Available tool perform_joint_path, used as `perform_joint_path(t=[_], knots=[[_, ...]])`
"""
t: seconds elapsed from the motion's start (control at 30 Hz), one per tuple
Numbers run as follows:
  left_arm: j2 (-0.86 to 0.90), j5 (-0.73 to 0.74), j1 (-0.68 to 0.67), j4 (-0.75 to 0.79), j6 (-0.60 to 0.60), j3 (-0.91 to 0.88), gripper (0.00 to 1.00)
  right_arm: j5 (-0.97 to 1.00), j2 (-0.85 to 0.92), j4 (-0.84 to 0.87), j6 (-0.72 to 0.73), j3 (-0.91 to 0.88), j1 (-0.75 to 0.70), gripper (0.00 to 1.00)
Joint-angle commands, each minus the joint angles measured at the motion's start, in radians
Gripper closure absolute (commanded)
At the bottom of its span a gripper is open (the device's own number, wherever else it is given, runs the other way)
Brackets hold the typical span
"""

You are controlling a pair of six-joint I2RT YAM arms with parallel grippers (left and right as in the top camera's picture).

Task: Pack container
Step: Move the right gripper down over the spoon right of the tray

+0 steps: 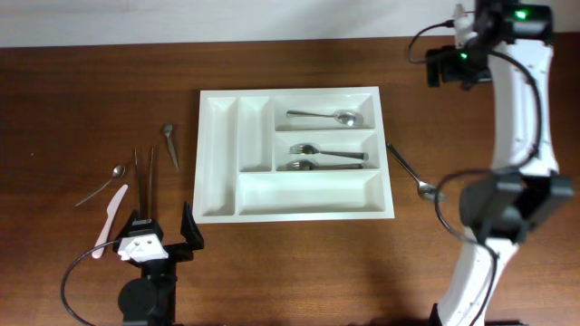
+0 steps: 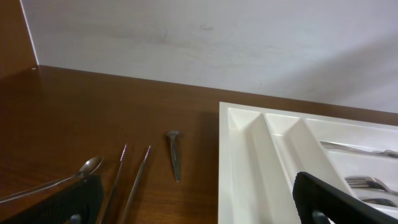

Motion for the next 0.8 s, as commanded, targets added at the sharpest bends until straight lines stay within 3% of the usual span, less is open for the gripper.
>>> perform_joint_path(t=[0.0,0.13,0.23,0.3,0.77], knots=[[-0.01,0.01,0.003,0.002,0.016,-0.006,0.01,-0.013,-0.122,0.048,-0.04,-0.232,-0.03,0.07],[-0.01,0.011,0.003,0.002,0.016,-0.006,0.01,-0.04,-0.184,0.107,-0.039,-0.491,-0.036,0.14],[-0.01,0.011,0.003,0.002,0.016,-0.006,0.01,-0.067,-0.187,0.13,-0.039,-0.626,-0.036,0.24],[-0.01,0.011,0.003,0.002,0.016,-0.006,0.01,-0.091,-0.187,0.15,-0.039,-0.698,-0.036,0.25],[-0.01,0.011,0.003,0.002,0.016,-0.006,0.01,-0.098,-0.176,0.251,-0.085,-0.844,-0.036,0.27]])
